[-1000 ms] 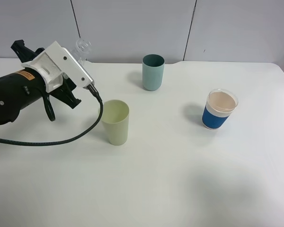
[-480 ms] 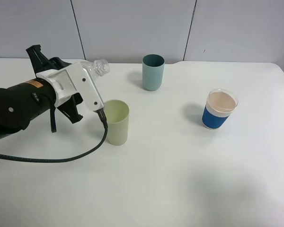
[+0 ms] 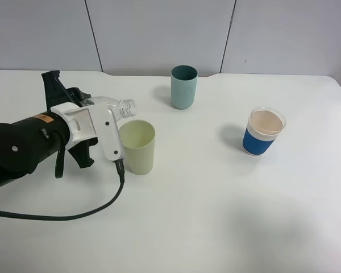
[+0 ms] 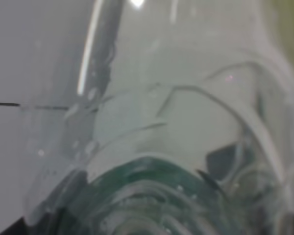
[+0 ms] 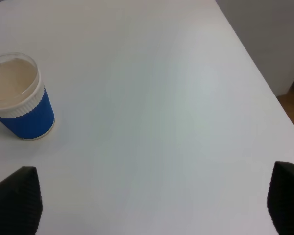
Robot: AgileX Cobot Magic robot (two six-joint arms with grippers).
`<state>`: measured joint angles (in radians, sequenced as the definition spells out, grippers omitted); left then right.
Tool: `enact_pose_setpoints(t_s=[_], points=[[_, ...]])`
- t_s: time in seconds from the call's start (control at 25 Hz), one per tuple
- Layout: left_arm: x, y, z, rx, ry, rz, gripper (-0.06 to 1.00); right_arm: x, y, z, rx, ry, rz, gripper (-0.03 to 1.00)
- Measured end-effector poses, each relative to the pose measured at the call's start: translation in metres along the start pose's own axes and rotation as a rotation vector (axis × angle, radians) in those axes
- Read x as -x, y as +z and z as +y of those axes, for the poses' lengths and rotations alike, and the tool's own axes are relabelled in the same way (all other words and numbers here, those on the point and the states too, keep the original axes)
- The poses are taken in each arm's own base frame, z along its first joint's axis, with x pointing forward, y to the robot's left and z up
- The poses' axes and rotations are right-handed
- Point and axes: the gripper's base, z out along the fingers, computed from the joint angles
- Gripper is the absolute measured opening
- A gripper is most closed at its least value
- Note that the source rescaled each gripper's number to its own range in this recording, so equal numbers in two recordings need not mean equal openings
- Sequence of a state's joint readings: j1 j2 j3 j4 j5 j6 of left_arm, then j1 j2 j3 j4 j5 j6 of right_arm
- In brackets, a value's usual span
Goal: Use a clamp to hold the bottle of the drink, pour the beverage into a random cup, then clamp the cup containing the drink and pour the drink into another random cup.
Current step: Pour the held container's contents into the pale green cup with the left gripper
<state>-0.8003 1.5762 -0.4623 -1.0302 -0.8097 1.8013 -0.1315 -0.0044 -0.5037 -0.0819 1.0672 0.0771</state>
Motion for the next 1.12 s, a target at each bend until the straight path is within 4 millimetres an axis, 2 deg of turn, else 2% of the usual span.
enact_pose_setpoints(t_s=[0.44, 1.12], points=[[-0.004, 0.000, 0.005, 0.051, 0.198, 0.046, 0.09, 0.000, 0.000, 0.000, 0.000, 0.000, 0.000, 1.00], [-0.005, -0.001, 0.010, 0.103, 0.310, 0.069, 0.09, 0.000, 0.000, 0.000, 0.000, 0.000, 0.000, 1.00]])
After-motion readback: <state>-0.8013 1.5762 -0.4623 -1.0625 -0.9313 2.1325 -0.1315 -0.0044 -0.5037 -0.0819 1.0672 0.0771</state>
